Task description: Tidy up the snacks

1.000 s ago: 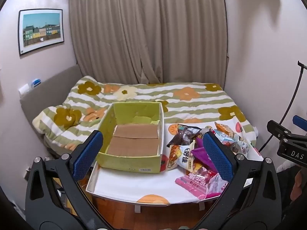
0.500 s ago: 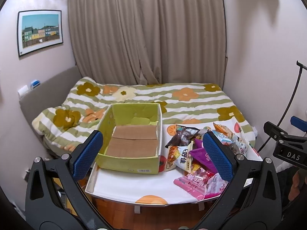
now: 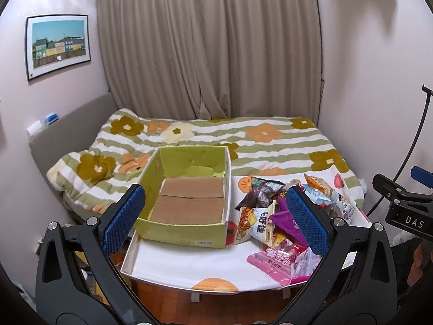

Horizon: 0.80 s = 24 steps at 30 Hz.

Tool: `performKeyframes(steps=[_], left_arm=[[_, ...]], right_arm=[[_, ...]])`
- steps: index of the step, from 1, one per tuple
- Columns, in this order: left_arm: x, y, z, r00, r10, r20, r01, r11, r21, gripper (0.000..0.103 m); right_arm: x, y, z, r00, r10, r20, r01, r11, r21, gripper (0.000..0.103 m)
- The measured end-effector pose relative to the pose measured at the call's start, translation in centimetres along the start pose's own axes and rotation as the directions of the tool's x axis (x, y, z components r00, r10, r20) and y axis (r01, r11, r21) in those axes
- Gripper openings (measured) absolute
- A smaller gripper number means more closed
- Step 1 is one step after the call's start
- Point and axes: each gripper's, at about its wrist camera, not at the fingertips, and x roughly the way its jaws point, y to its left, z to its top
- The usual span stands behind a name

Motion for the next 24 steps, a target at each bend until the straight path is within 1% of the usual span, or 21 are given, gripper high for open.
performKeyframes(steps=[5, 10, 24], left_arm=[[0.3, -0.1, 0.1, 1.0, 0.005, -0.002, -0.005, 1.0, 0.0, 0.103], [0.3, 0.0, 0.0, 1.0, 0.008, 0.002, -0.008, 1.0, 0.002, 0.103], [1.7, -0.2, 0.0, 1.0, -0.023, -0.01, 0.023, 1.0, 0.001, 0.103]], right_arm=[[0.5, 0.2, 0.0, 1.0, 0.002, -0.014, -0.002, 1.0, -0.008, 0.103], [0.7, 0.2, 0.0, 1.0, 0.006, -0.008, -0.006, 1.0, -0.01, 0.103], [1.6, 0.1, 0.4, 1.0, -0.009, 0.001, 0.009, 1.0, -0.016, 0.103]])
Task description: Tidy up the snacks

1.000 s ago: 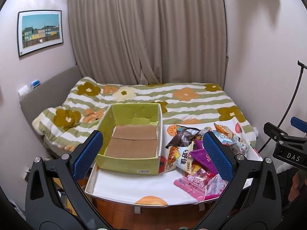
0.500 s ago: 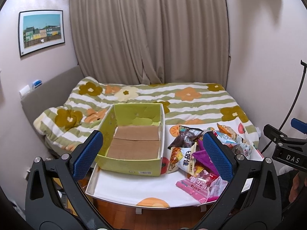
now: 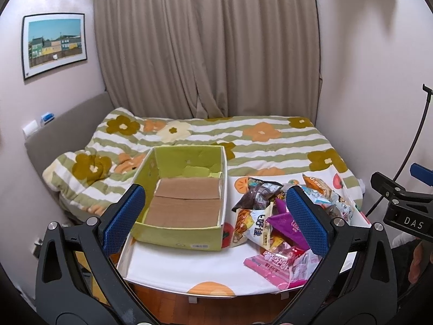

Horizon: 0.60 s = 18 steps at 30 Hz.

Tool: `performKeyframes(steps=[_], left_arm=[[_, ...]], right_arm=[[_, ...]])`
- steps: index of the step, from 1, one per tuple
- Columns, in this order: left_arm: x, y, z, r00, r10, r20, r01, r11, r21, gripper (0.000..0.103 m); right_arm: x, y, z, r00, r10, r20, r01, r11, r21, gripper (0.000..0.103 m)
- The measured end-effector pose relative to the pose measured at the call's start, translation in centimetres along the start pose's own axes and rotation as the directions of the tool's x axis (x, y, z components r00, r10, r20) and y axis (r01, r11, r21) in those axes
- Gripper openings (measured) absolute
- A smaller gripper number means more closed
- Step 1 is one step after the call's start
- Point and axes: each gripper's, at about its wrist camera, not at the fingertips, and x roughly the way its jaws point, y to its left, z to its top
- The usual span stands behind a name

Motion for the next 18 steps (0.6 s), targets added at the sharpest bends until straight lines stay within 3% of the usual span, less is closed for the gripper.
performKeyframes(steps=[18], left_arm=[[0.92, -0.76, 0.02, 0.998, -0.052, -0.021, 0.052, 0.999, 0.002, 0.103]], right_arm=[[0.44, -0.24, 0.07, 1.0, -0.008, 0.002, 0.008, 1.0, 0.001, 0.103]])
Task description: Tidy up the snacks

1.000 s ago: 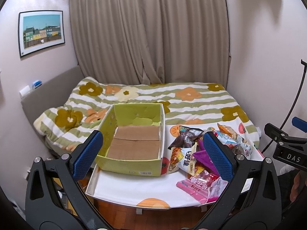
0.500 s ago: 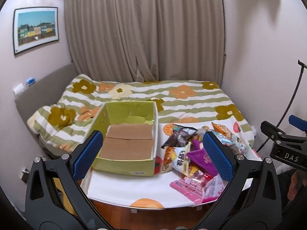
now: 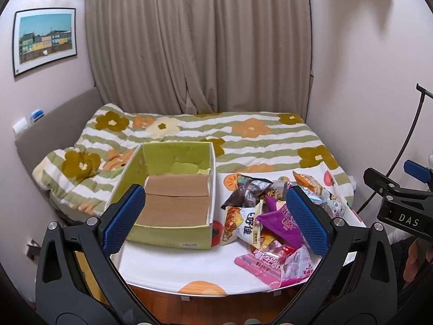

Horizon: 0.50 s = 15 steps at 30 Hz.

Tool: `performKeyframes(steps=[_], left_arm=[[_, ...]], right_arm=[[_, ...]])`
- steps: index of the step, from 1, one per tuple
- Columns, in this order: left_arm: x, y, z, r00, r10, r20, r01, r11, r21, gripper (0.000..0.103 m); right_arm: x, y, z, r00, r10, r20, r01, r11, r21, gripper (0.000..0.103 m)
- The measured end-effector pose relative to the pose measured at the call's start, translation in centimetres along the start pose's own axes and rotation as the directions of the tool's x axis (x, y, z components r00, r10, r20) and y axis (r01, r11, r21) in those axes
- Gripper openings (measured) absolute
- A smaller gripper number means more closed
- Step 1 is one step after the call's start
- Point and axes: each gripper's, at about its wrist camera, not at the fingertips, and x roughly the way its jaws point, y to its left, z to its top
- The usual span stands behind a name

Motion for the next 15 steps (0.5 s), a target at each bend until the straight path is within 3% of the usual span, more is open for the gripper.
performKeyframes(steps=[15], left_arm=[[0.24, -0.14, 0.18, 1.0, -0.007, -0.004, 0.007, 1.0, 0.008, 0.103]], right_arm=[[0.0, 0.01, 0.02, 1.0, 0.0, 0.0, 0.0, 1.0, 0.001, 0.103]])
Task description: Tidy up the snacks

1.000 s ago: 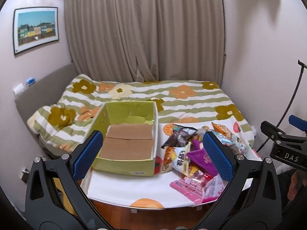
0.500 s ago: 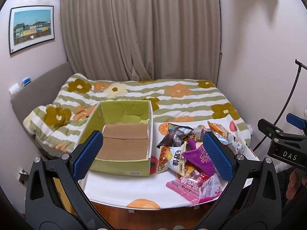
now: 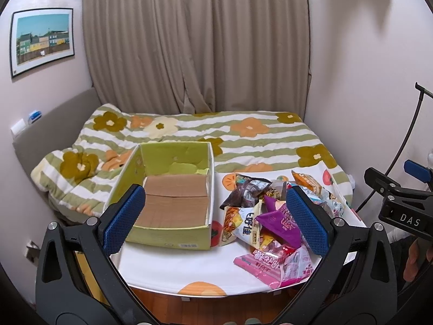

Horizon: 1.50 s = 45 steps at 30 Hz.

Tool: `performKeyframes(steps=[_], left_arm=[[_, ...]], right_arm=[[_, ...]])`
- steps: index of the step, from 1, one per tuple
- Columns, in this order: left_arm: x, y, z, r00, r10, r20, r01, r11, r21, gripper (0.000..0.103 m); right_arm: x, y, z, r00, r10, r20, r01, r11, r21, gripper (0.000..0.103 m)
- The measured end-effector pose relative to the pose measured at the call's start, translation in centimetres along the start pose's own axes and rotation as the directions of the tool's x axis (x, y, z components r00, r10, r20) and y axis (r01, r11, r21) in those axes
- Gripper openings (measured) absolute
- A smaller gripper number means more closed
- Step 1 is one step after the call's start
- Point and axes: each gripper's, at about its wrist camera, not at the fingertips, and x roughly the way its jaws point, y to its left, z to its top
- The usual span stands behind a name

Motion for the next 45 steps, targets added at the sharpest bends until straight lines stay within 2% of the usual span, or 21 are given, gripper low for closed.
performKeyframes(steps=[7, 10, 13, 16, 17, 20, 23, 26, 28, 30, 33, 37, 40, 42, 43, 45], left_arm=[[2.5, 0.6, 0.0, 0.995, -0.048, -0.091, 0.049, 0.999, 0.002, 0.103], [4.9, 0.5, -1.1, 0.981, -0.102, -0.167, 0.105, 0.994, 0.007, 0.103], [7.9, 0.1, -2.9, 0.951, -0.178, -0.253, 0.185, 0.983, 0.004, 0.103], [11.0, -0.7, -5.6, 0.912, -0.244, -0.329, 0.265, 0.964, 0.019, 0.103], [12.2, -1.2, -6.8, 0.892, -0.275, -0.359, 0.306, 0.951, 0.032, 0.103], [14.8, -2.9, -9.4, 0.846, -0.321, -0.426, 0.386, 0.92, 0.073, 0.103], [17.0, -4.6, -11.5, 0.802, -0.357, -0.479, 0.456, 0.884, 0.104, 0.103], [19.1, -5.8, -13.2, 0.768, -0.372, -0.521, 0.5, 0.857, 0.124, 0.103], [20.3, -6.4, -14.1, 0.756, -0.364, -0.545, 0.507, 0.851, 0.135, 0.103], [21.5, -7.0, -15.0, 0.736, -0.364, -0.571, 0.523, 0.841, 0.138, 0.103], [22.8, -7.8, -16.0, 0.71, -0.372, -0.597, 0.547, 0.826, 0.135, 0.103], [24.4, -8.5, -17.2, 0.687, -0.378, -0.621, 0.556, 0.823, 0.114, 0.101], [25.2, -8.6, -17.9, 0.667, -0.394, -0.633, 0.567, 0.819, 0.088, 0.096], [26.1, -8.7, -18.4, 0.646, -0.412, -0.643, 0.575, 0.817, 0.054, 0.086], [26.3, -8.7, -18.6, 0.638, -0.42, -0.645, 0.577, 0.815, 0.04, 0.085], [26.6, -8.4, -18.7, 0.637, -0.425, -0.643, 0.576, 0.817, 0.032, 0.079]], right_arm=[[0.4, -1.4, -0.3, 1.0, -0.001, -0.016, 0.002, 0.999, 0.035, 0.103], [1.0, -2.1, -1.0, 0.999, -0.02, -0.049, 0.023, 0.998, 0.05, 0.103], [2.2, -2.7, -2.3, 0.994, -0.031, -0.104, 0.038, 0.997, 0.063, 0.103], [4.0, -3.1, -4.7, 0.985, -0.003, -0.175, 0.017, 0.997, 0.076, 0.103], [4.5, -3.1, -5.5, 0.981, 0.012, -0.194, 0.004, 0.997, 0.081, 0.103], [6.5, -3.1, -8.6, 0.965, 0.063, -0.256, -0.042, 0.995, 0.085, 0.103], [8.5, -2.9, -11.5, 0.94, 0.116, -0.321, -0.094, 0.992, 0.083, 0.103], [10.6, -2.4, -14.1, 0.901, 0.191, -0.39, -0.172, 0.981, 0.085, 0.103], [11.8, -2.1, -15.3, 0.874, 0.229, -0.428, -0.215, 0.973, 0.081, 0.103], [12.9, -1.7, -16.1, 0.856, 0.246, -0.454, -0.24, 0.968, 0.071, 0.103], [14.1, -1.4, -16.9, 0.839, 0.269, -0.473, -0.272, 0.96, 0.062, 0.103], [15.2, -0.9, -17.6, 0.827, 0.301, -0.474, -0.315, 0.948, 0.051, 0.103], [15.8, -0.4, -17.7, 0.821, 0.322, -0.472, -0.343, 0.938, 0.044, 0.103], [16.5, -0.2, -17.8, 0.814, 0.333, -0.475, -0.356, 0.933, 0.043, 0.101], [16.7, -0.1, -17.8, 0.81, 0.339, -0.477, -0.363, 0.931, 0.045, 0.099], [17.6, 0.4, -18.1, 0.801, 0.354, -0.482, -0.38, 0.924, 0.048, 0.094]])
